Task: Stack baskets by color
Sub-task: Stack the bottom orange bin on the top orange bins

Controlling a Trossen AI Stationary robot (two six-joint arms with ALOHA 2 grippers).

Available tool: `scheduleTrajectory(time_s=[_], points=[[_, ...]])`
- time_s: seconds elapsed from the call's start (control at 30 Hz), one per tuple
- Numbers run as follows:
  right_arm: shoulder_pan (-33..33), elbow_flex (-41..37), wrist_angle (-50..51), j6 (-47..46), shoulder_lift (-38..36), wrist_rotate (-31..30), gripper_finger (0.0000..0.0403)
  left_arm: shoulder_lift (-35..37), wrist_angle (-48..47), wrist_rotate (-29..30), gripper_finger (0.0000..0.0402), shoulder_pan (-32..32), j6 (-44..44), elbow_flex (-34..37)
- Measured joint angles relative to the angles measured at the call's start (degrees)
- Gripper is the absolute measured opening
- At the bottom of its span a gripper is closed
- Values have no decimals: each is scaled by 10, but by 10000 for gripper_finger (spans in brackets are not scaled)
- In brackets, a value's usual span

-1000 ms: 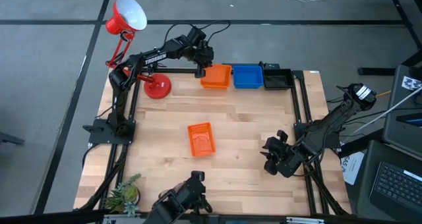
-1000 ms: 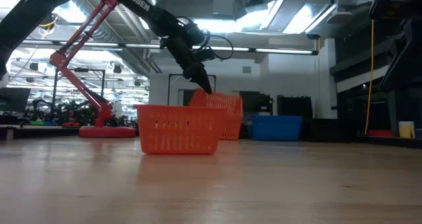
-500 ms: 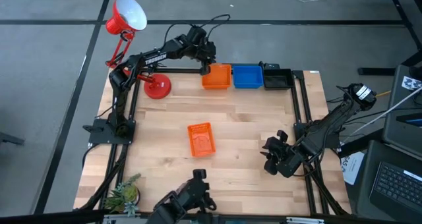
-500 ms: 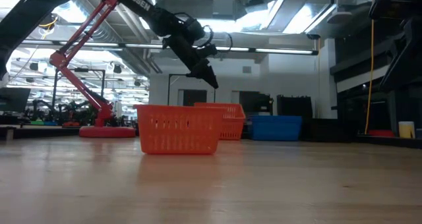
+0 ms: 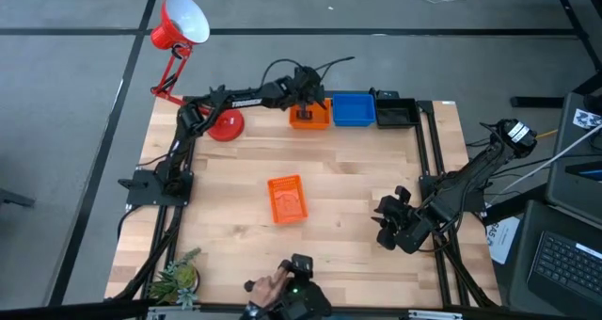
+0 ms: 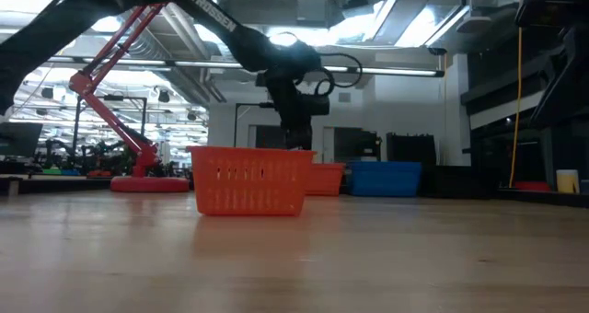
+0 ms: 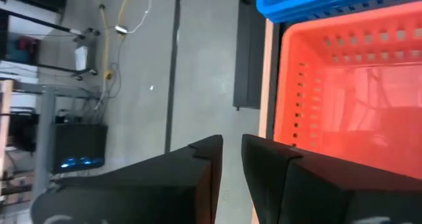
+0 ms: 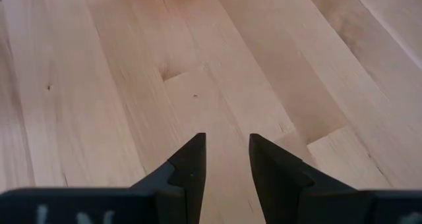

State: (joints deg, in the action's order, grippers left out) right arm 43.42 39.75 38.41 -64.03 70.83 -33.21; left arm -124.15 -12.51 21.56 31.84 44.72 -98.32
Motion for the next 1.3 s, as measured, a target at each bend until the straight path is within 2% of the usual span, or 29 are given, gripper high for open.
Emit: scheduleTrajectory(time_s=[0.2,0.33,0.43,0.53,0.6,0.7,0.87,0.93,1.3], points=[[0,0,0,0,0,7,116,-4,10,14,53,-4,-8,0],[0,0,0,0,0,8,116,42,-39,8,47,-17,-54,0],[0,0,-1,0,0,8,116,96,-165,-50,42,-43,-148,-1],[0,0,0,0,0,9,116,137,-318,-132,43,-73,-268,0],[0,0,1,0,0,9,116,165,-389,-177,50,-94,-304,0],[0,0,2,0,0,9,116,190,-473,-196,65,-126,-313,-1],[0,0,-6,0,0,8,116,191,-506,-200,99,-171,-351,4],[0,0,-10,0,0,9,116,185,-490,-198,107,-186,-327,21],[0,0,-10,-1,0,9,116,183,-345,-185,108,-294,-12,152]])
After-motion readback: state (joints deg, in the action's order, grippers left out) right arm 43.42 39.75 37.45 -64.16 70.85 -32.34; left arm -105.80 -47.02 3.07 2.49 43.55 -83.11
